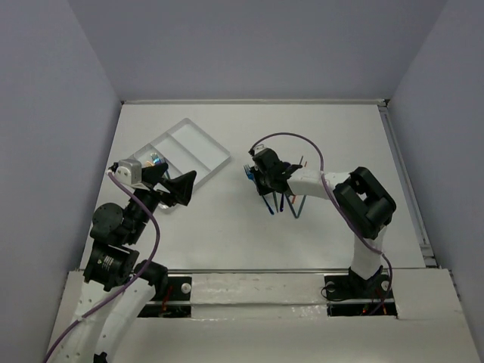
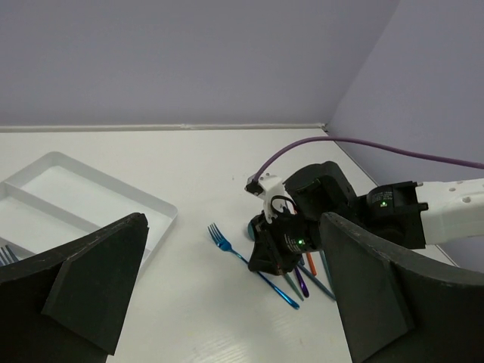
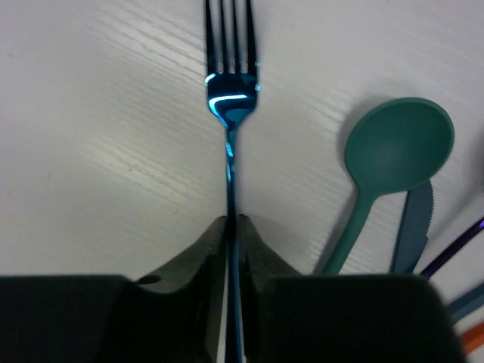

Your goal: Sort the eating utensils into containers

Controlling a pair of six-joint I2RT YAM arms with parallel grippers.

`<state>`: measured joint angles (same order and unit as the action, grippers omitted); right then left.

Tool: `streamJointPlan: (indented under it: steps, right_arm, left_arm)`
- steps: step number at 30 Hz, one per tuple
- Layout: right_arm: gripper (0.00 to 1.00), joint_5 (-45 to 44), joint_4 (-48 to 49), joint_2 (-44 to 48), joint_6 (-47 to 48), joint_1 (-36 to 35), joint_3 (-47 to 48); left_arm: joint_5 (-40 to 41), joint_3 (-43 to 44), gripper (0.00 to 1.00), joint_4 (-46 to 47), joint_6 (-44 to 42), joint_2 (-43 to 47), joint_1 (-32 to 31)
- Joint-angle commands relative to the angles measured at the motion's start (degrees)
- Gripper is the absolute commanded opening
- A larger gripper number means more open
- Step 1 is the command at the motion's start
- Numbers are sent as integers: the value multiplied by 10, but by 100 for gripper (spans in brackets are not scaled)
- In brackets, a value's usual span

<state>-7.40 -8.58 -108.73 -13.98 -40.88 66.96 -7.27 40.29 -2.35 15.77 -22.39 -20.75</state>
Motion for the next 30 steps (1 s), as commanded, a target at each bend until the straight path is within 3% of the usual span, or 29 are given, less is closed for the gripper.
streamJointPlan:
  steps: [1, 3, 12, 16, 19, 22, 30]
  right_arm:
    - [11, 32, 0, -9, -1, -1, 19]
    - [1, 39, 12, -2, -3, -1, 20]
    - [0, 54, 23, 41, 8, -12, 62]
    - [0, 109, 55, 40, 0, -38, 98]
    - [0, 134, 68, 5, -11, -60, 148]
    - [0, 131, 75, -77, -12, -100, 272]
    - [0, 193, 136, -253, -25, -118, 488]
  left_arm:
    - [-7, 15, 99, 37, 2, -3, 4]
    - [-6, 15, 99, 36, 2, -2, 4]
    - [-4, 17, 99, 35, 2, 3, 4]
    - [-4, 18, 99, 35, 2, 7, 4]
    - [-4, 18, 99, 35, 2, 9, 4]
    - [0, 18, 99, 33, 2, 9, 4]
    - [5, 20, 99, 31, 1, 14, -2]
